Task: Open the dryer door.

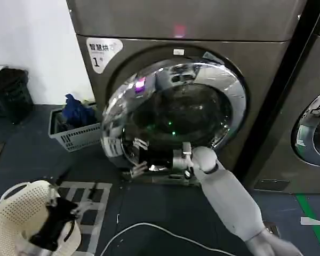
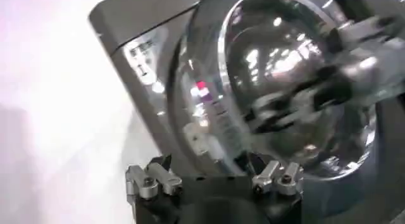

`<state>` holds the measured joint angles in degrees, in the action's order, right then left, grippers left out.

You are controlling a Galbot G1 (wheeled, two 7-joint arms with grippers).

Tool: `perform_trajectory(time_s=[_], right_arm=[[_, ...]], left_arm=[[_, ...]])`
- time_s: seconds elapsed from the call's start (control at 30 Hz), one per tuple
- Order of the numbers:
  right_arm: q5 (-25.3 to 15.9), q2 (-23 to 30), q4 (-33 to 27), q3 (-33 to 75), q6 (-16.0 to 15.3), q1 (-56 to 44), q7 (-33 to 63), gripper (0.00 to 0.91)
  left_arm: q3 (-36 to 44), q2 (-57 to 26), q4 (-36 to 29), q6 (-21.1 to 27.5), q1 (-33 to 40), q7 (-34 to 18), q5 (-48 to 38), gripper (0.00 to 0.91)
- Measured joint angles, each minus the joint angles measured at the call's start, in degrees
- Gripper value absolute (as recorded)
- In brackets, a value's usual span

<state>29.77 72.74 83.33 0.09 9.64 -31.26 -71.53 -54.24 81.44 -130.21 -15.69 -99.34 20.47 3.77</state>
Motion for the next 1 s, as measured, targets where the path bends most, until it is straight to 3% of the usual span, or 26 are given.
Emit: perform_trajectory(time_s=[0.2, 0.73, 0.87, 1.0], right_arm=[[3.1, -2.9, 2.7, 1.6, -0.1, -1.8, -5.0, 0.907], [4.4, -12.1, 17.1, 9.0, -2.0, -14.2, -9.3, 0.907], [4.1, -13.8, 22.2, 13.5, -1.4, -20.4, -9.0, 0.907], [4.6, -14.1, 26.7, 20.2, 1.5, -28.2, -6.4, 0.907]], left_arm=[[-1.7, -1.5, 1.4, 1.0, 2.9, 0.6, -1.8, 0.907], [-1.1, -6.0, 4.5, 2.5, 8.8, 1.1, -3.8, 0.907], [0.4, -7.5, 5.5, 3.0, 10.6, 1.0, -3.8, 0.907], [2.9, -9.3, 6.5, 3.3, 12.6, 1.2, -3.8, 0.907]])
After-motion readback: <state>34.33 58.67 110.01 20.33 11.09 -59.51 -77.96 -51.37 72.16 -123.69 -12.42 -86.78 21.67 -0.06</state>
